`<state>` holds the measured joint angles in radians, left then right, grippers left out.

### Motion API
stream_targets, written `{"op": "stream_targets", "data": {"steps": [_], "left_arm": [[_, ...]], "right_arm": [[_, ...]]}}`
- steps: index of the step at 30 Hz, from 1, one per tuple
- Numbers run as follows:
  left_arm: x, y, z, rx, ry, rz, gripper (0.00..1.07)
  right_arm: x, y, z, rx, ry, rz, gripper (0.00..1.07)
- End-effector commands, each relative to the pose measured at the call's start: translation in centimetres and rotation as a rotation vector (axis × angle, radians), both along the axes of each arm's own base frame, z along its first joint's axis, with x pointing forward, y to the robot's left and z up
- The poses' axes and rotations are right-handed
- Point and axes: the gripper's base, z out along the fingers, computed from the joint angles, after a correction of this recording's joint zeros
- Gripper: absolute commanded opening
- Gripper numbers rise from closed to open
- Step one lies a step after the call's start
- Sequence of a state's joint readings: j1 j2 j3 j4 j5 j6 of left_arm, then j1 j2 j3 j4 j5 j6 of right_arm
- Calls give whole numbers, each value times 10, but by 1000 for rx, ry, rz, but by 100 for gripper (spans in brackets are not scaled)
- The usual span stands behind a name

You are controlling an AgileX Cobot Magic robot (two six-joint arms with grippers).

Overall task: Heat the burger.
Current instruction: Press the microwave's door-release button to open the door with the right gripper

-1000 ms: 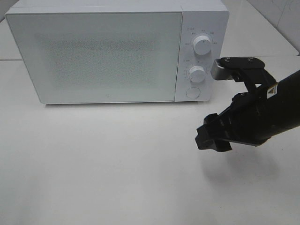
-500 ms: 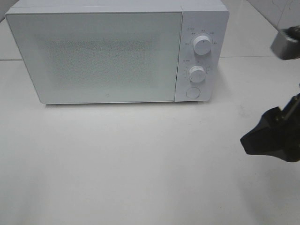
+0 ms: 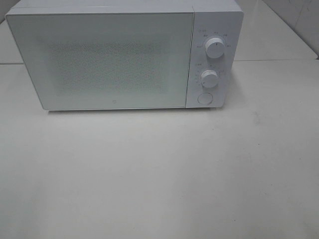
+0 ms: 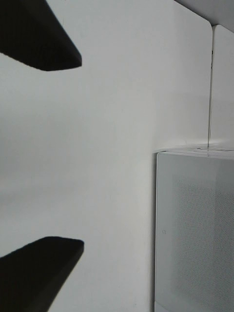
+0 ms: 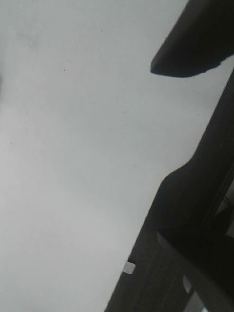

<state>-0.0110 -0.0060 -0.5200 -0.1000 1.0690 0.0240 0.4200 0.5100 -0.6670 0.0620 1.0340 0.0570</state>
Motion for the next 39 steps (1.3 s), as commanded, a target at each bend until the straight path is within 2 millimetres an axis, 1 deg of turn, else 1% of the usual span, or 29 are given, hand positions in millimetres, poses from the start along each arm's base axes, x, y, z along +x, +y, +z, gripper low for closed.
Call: {"op": "stream_targets", "data": {"steps": [1, 2, 3, 4, 5, 6, 7, 8, 9, 10, 12, 13, 14, 15, 17, 19, 20, 21, 22, 28, 31, 32, 39], "left_arm": [[-2, 0, -1, -4, -12, 5, 84], [-2, 0, -1, -4, -12, 5, 84], [-2, 0, -1, -4, -12, 5, 84], [-2, 0, -1, -4, -12, 5, 84], [-2, 0, -1, -4, -12, 5, 84], [-2, 0, -1, -4, -12, 5, 84], [-2, 0, -1, -4, -12, 5, 84], [-2, 0, -1, -4, -12, 5, 84], [-2, 0, -1, -4, -12, 5, 84], [-2, 0, -1, -4, -12, 5, 84], [-2, 0, -1, -4, -12, 5, 84], [-2, 0, -1, -4, -12, 5, 84], [-2, 0, -1, -4, -12, 5, 84], [-2, 0, -1, -4, -12, 5, 84], [-2, 0, -1, -4, -12, 5, 84], [-2, 0, -1, -4, -12, 5, 84], [-2, 0, -1, -4, -12, 5, 84], [-2, 0, -1, -4, -12, 5, 84], [-2, 0, -1, -4, -12, 5, 84], [-2, 0, -1, -3, -12, 4, 84], [-2, 0, -1, -4, -12, 4, 84], [-2, 0, -1, -4, -12, 4, 84], [-2, 0, -1, -4, -12, 4, 84]], "right_arm": [[-17, -13, 2, 7, -53, -83, 81], [-29, -19, 3, 6, -105, -115, 80], [-29, -19, 3, 6, -105, -115, 80], [-39, -25, 4, -7, -161, -141, 80], [-45, -27, 4, -14, -191, -155, 80], [-45, -27, 4, -14, -191, -155, 80], [-54, -30, 4, -27, -244, -175, 79], [-60, -32, 4, -30, -270, -185, 79], [-60, -32, 4, -30, -270, -185, 79], [-68, -33, 3, -25, -306, -202, 79], [-71, -34, 2, -22, -321, -210, 78], [-77, -34, -2, -18, -348, -230, 78], [-77, -34, -2, -18, -348, -230, 78], [-81, -35, -8, -17, -360, -240, 77], [-82, -35, -11, -18, -362, -245, 77], [-86, -35, -22, -24, -377, -267, 76], [-86, -35, -22, -24, -377, -267, 76], [-84, -35, -29, -35, -343, -276, 76], [-82, -35, -32, -37, -330, -277, 76], [-80, -34, -29, -25, -371, -280, 76], [-76, -34, -27, -13, -418, -283, 76], [-71, -33, -31, -1, -434, -282, 76], [-70, -33, -32, 0, -433, -291, 76]]}}
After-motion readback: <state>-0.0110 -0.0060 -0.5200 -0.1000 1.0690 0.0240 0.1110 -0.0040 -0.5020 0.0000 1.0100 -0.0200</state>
